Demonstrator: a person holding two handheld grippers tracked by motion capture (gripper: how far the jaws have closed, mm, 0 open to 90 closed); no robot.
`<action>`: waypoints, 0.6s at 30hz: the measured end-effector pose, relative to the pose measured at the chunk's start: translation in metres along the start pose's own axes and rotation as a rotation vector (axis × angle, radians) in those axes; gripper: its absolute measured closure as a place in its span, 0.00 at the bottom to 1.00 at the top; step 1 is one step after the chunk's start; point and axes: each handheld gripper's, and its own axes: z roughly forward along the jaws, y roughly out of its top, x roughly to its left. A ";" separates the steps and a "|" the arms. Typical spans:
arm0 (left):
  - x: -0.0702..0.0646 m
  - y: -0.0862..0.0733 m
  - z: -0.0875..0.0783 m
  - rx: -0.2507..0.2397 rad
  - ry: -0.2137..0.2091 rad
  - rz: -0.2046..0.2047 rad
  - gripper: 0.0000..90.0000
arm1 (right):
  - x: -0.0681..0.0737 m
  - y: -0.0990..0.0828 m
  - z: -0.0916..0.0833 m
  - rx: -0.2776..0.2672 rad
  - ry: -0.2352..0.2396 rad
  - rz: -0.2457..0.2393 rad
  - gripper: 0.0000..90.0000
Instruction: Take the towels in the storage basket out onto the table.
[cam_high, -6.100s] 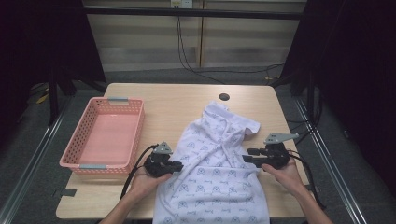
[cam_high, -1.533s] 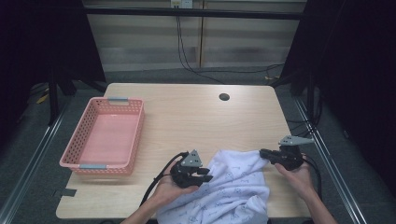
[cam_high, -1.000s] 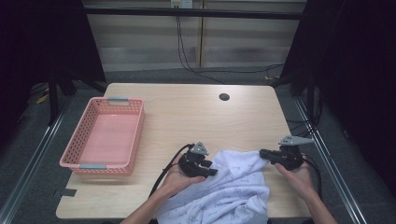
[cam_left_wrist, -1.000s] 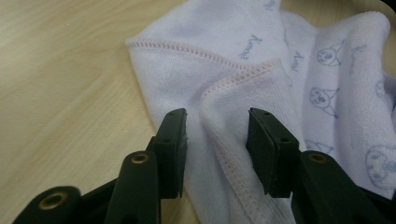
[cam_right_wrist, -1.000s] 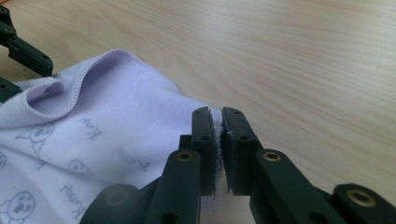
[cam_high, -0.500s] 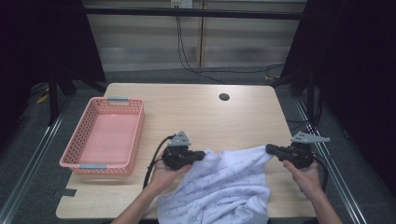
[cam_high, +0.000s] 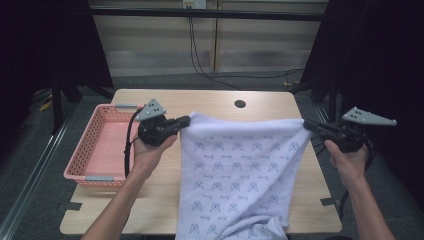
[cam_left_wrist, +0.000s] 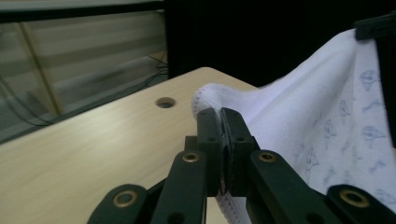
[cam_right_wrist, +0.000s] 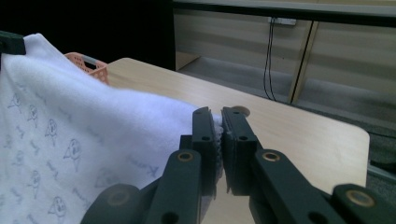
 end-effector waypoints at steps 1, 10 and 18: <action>0.006 0.004 -0.002 -0.001 0.011 -0.002 0.97 | 0.000 0.005 0.005 0.003 -0.001 -0.005 0.94; 0.064 0.034 -0.002 -0.041 0.145 -0.061 0.97 | -0.003 0.051 0.079 0.014 0.021 -0.040 0.94; 0.085 0.012 0.028 0.074 0.194 -0.090 0.74 | -0.023 0.045 0.134 0.064 -0.062 0.034 0.66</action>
